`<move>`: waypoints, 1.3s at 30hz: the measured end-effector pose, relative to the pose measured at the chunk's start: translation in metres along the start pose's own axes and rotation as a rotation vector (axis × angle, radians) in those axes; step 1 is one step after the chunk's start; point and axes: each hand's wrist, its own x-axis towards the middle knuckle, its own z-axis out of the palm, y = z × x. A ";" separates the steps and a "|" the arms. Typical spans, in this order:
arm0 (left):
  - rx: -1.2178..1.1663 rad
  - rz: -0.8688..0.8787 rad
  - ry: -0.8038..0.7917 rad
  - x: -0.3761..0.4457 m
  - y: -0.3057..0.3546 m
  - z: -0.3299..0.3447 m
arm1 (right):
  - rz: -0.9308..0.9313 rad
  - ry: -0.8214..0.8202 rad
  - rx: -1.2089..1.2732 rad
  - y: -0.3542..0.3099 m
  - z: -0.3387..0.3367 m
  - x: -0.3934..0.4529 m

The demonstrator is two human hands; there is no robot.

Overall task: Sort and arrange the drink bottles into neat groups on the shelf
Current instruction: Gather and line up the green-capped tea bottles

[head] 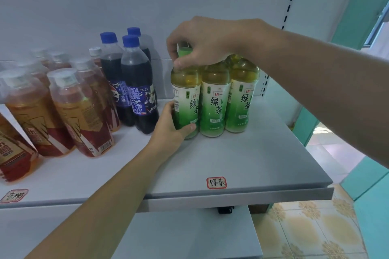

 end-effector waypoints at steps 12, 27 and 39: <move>0.075 0.038 0.061 0.004 -0.012 0.000 | 0.121 0.386 0.155 0.011 0.020 -0.023; 0.150 -0.037 0.031 -0.010 0.007 0.000 | 0.480 1.237 0.723 0.022 0.168 -0.136; 0.578 0.043 -0.037 -0.038 0.014 -0.007 | 0.716 1.083 0.823 -0.007 0.184 -0.128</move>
